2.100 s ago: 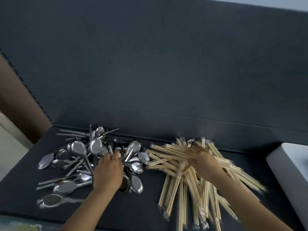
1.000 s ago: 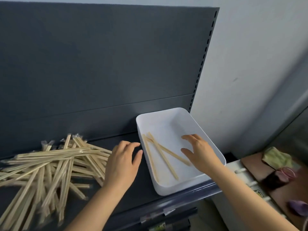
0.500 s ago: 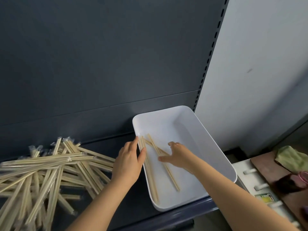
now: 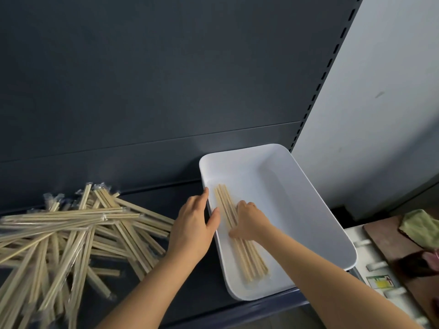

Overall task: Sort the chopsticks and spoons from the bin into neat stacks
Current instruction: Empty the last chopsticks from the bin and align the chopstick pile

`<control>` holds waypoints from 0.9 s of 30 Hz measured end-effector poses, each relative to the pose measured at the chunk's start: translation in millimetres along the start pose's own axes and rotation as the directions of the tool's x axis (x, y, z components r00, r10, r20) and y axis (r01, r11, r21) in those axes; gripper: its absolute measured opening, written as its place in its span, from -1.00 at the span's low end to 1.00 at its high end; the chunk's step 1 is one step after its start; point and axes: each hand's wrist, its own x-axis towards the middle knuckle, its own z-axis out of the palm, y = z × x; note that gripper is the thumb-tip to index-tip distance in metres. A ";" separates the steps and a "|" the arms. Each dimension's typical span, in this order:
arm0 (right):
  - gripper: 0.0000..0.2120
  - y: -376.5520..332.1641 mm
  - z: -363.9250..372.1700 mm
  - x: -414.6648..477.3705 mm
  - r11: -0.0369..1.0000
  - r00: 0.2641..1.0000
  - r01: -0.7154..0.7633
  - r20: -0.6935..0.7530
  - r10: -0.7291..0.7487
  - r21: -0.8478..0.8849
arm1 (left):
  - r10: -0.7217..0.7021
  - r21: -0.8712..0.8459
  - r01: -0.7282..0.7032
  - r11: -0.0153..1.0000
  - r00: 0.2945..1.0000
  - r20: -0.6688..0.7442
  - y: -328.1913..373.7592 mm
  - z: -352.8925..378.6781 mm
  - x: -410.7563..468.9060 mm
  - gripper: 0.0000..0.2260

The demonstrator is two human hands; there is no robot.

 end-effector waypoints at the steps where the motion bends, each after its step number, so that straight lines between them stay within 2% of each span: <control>1: -0.57 3.5 -2.3 -1.0 1.000 1.000 -0.027 -0.010 0.027 -0.004 | -0.010 -0.019 0.010 1.000 1.000 0.006 0.9 -0.6 -0.5 -0.48; 6: -0.86 24.3 -15.6 -8.2 0.987 0.990 -0.126 -0.082 0.118 -0.099 | -0.082 -0.124 0.087 0.988 0.996 0.044 6.2 -2.6 0.0 -0.48; 10: -0.74 37.5 -19.8 -10.7 0.981 0.989 -0.144 -0.003 0.145 -0.133 | -0.139 -0.260 0.154 0.953 0.988 0.075 7.6 -6.2 5.9 -0.49; 12: -0.79 41.4 -18.8 -12.7 0.983 0.990 -0.141 0.014 0.143 -0.114 | -0.148 -0.280 0.167 0.945 0.985 0.087 9.4 -9.2 7.7 -0.50; 15: -0.95 47.1 -21.1 -17.3 0.991 0.993 -0.117 -0.031 0.116 -0.058 | -0.140 -0.222 0.155 0.963 0.987 0.080 10.2 -11.9 9.6 -0.52; 19: -0.92 53.4 -38.7 -22.7 0.992 0.992 -0.033 -0.115 0.046 0.119 | -0.126 -0.114 0.134 0.984 0.990 0.069 11.4 -13.9 9.3 -0.54; 21: -0.93 53.6 -54.1 -34.2 0.970 0.980 0.034 -0.200 0.016 0.241 | -0.098 -0.083 0.102 0.991 0.994 0.053 16.5 -18.9 3.9 -0.58; 22: -0.96 52.9 -62.2 -41.3 0.952 0.967 0.079 -0.255 -0.002 0.296 | -0.078 -0.053 0.080 0.995 0.996 0.041 18.3 -22.6 -0.3 -0.60; 24: -0.86 46.6 -78.2 -58.4 0.912 0.924 0.193 -0.379 -0.046 0.361 | -0.045 0.040 0.044 0.998 0.999 0.012 16.5 -33.7 -13.1 -0.61; 27: -0.79 27.6 -93.8 -80.0 0.861 0.847 0.353 -0.515 -0.129 0.366 | -0.037 0.208 0.048 0.977 0.998 -0.054 -2.1 -56.9 -37.4 -0.61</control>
